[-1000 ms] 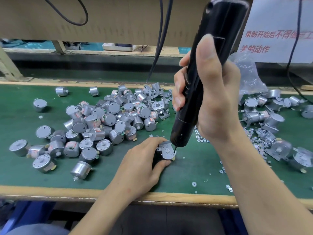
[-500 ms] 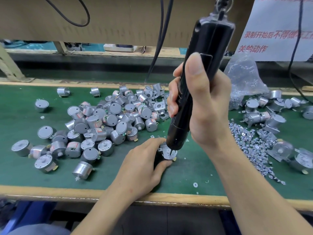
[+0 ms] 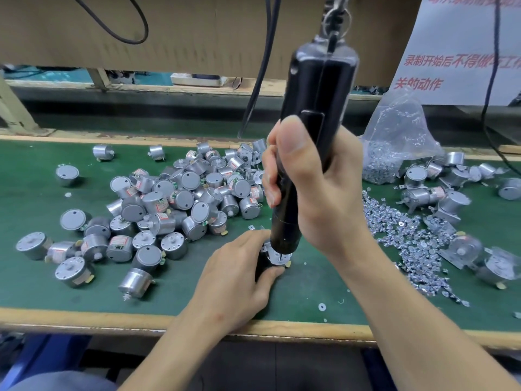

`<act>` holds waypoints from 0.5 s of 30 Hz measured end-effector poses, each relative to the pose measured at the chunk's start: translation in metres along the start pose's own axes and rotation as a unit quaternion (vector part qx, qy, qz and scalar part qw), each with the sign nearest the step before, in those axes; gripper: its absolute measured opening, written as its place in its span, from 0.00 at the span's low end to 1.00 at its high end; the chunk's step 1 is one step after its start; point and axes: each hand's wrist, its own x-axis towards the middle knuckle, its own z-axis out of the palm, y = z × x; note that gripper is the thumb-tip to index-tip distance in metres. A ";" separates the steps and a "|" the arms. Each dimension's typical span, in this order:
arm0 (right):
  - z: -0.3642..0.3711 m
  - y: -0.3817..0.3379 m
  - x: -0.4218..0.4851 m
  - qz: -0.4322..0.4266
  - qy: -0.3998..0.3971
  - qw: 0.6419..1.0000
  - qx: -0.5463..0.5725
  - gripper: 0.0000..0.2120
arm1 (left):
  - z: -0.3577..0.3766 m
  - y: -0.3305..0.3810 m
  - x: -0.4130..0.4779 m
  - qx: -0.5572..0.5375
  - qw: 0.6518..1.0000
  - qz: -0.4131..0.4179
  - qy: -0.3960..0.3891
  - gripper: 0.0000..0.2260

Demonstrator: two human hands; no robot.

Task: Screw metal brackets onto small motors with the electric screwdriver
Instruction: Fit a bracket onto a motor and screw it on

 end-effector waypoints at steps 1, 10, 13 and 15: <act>0.001 0.001 0.000 -0.003 -0.005 1.000 -0.008 0.26 | 0.000 0.001 0.000 -0.001 1.000 0.000 0.004 0.13; 0.001 0.004 0.000 0.006 -0.008 1.000 -0.015 0.21 | 0.002 0.004 -0.001 -0.007 0.999 -0.031 0.016 0.12; 0.002 0.002 -0.001 0.008 0.001 1.000 -0.019 0.18 | 0.002 0.005 -0.002 -0.005 0.999 -0.040 0.019 0.12; 0.002 0.001 -0.002 0.008 0.004 1.000 -0.023 0.19 | 0.003 0.005 -0.002 -0.002 0.999 -0.042 0.023 0.12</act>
